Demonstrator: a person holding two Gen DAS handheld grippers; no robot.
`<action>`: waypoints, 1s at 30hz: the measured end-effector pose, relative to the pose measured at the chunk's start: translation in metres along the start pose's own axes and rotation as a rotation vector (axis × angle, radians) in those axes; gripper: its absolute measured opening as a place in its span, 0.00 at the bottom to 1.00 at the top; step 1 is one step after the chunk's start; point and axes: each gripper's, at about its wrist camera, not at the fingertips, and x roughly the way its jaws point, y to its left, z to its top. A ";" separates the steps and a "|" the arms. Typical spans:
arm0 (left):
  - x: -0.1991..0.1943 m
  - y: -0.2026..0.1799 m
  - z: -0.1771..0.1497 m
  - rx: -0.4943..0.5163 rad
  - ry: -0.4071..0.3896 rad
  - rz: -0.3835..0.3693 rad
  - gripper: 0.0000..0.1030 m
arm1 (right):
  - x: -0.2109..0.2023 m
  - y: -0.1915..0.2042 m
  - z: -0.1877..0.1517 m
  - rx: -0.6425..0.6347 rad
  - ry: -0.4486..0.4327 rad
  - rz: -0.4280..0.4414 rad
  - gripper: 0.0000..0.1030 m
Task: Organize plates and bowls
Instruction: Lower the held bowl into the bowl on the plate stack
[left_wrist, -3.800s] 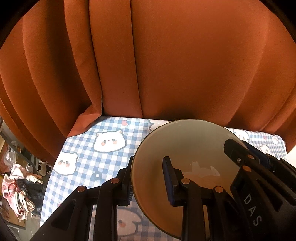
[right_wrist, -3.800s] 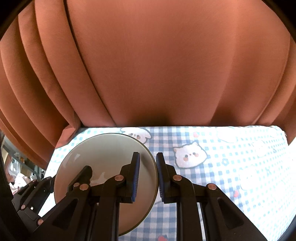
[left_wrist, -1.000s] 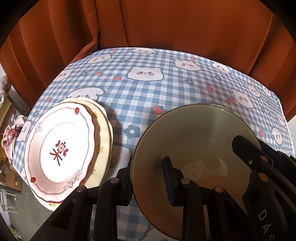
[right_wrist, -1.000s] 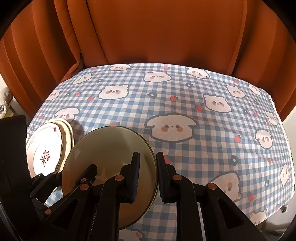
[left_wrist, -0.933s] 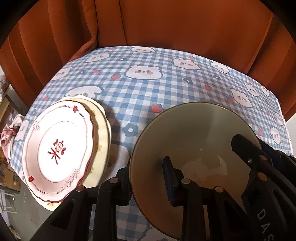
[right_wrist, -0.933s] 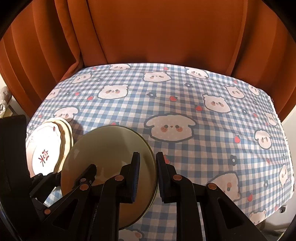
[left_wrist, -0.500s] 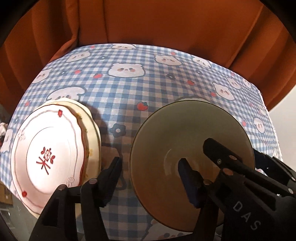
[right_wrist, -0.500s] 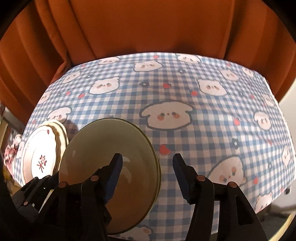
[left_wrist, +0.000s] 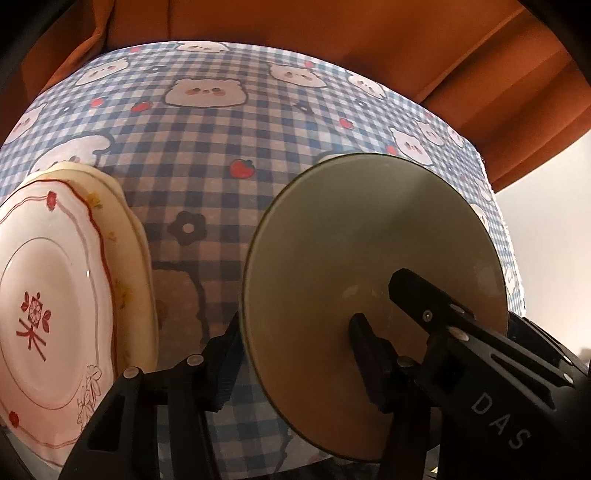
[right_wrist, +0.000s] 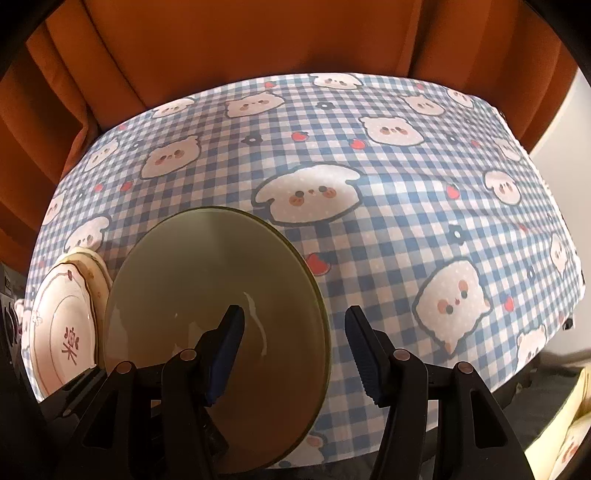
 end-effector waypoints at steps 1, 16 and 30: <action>0.000 -0.001 0.000 0.005 0.001 -0.001 0.55 | 0.000 -0.001 -0.001 0.003 0.001 -0.002 0.59; 0.005 -0.015 0.007 0.010 0.006 0.126 0.55 | 0.021 -0.027 0.007 0.059 0.063 0.195 0.58; 0.001 -0.031 0.008 -0.008 0.005 0.294 0.53 | 0.038 -0.032 0.015 0.029 0.148 0.371 0.36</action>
